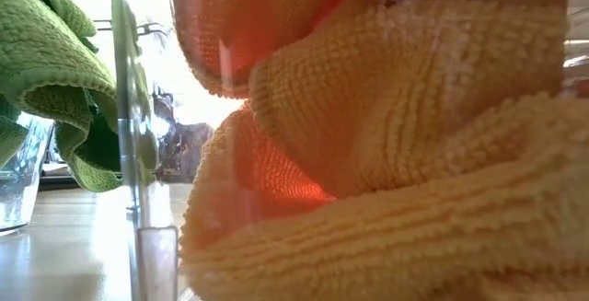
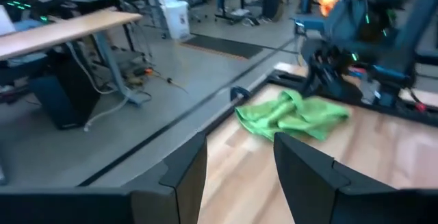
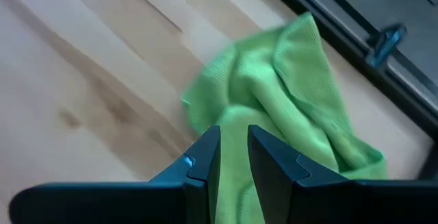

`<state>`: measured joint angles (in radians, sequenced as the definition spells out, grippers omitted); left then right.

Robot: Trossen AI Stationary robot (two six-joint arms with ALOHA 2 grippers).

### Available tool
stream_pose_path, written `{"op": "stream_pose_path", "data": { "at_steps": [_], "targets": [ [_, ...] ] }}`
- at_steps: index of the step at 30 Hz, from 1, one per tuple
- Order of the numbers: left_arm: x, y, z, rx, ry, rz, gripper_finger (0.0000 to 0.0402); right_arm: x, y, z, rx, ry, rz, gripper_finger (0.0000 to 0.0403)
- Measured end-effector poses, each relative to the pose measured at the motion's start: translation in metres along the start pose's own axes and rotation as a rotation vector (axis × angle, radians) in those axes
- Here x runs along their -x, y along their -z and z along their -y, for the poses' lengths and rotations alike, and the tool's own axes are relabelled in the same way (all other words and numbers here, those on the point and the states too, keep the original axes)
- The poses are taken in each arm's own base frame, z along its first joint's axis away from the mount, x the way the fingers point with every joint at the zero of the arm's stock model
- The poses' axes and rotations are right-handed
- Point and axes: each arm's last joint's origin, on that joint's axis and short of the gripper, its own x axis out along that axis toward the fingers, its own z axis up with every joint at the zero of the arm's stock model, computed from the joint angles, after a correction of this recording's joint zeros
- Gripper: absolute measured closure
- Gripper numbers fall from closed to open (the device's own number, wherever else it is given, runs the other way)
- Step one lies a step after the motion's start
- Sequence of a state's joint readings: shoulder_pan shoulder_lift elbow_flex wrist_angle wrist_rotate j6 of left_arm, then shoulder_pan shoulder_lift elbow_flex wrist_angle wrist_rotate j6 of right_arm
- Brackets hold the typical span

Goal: Sort microfiber towel by color & place in baskets
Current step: Put the green towel into the left transparent bin

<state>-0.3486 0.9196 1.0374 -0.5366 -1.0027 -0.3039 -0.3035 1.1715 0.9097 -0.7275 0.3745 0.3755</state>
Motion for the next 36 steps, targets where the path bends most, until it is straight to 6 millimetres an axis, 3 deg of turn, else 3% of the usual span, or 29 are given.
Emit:
{"op": "stream_pose_path", "data": {
  "at_steps": [9, 19, 28, 36],
  "targets": [
    [-0.035, -0.013, 0.008, 0.005, -0.018, 0.062, 0.0247, -0.030, 0.026, 0.024, -0.061, 0.083, -0.130, 0.0335],
    [-0.068, -0.012, 0.009, 0.006, -0.023, 0.044, 0.0247, -0.045, 0.051, 0.029, -0.151, 0.084, -0.228, 0.0335],
    [-0.070, -0.018, 0.004, -0.004, -0.044, 0.058, 0.0247, -0.051, 0.065, 0.030, -0.348, 0.101, -0.272, 0.0335],
    [-0.067, -0.027, 0.002, -0.039, -0.038, 0.076, 0.0247, -0.053, 0.071, 0.029, -0.368, 0.045, -0.327, 0.0335]
  ]
}}
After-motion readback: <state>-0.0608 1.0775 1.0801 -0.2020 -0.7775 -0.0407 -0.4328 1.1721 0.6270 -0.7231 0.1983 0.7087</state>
